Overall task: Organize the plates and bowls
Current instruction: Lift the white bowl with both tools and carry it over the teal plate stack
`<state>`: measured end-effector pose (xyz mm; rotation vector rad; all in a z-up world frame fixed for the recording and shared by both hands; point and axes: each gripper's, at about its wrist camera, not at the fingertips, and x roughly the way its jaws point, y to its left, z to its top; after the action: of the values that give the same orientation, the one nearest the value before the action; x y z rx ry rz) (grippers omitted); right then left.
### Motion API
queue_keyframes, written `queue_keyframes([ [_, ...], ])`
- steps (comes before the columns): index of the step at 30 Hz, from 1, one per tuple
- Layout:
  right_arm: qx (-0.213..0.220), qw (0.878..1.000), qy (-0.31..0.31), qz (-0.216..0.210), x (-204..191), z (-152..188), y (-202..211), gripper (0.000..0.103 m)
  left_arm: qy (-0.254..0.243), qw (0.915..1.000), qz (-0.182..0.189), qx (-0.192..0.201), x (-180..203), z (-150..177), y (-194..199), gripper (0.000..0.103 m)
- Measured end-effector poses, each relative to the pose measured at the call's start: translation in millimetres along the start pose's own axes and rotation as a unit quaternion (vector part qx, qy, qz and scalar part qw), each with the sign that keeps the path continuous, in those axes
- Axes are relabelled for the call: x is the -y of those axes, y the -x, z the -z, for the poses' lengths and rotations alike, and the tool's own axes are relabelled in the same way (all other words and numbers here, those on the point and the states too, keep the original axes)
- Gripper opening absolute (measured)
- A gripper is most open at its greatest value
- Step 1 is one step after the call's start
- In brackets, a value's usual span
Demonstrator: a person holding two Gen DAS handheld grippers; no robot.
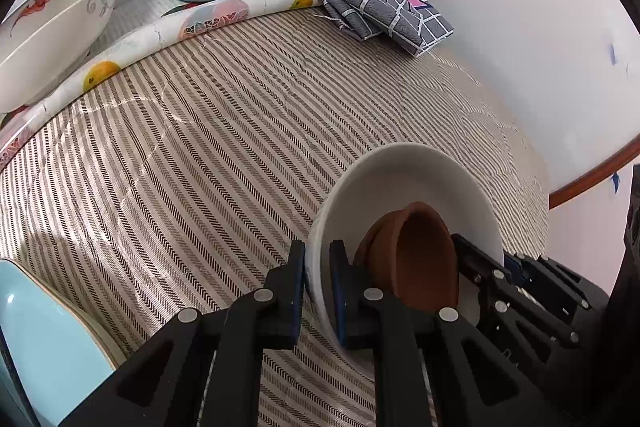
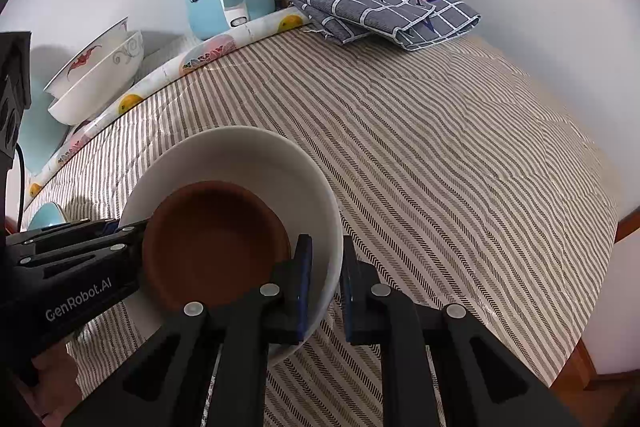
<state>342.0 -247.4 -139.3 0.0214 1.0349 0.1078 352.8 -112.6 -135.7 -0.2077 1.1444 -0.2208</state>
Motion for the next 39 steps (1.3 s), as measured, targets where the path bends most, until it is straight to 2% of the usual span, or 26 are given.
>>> queue_keyframes([
  [23, 0.009, 1.000, -0.011, -0.004, -8.3, 9.5, 16.6, 0.010, 0.009, 0.9998, 0.007, 0.016, -4.1, 9.9, 15.0, 0.012],
  [39, 0.018, 1.000, -0.013, -0.009, -14.4, 16.8, 36.6, 0.009, 0.011, 0.9995, 0.004, 0.028, -7.2, 19.9, 38.8, 0.012],
])
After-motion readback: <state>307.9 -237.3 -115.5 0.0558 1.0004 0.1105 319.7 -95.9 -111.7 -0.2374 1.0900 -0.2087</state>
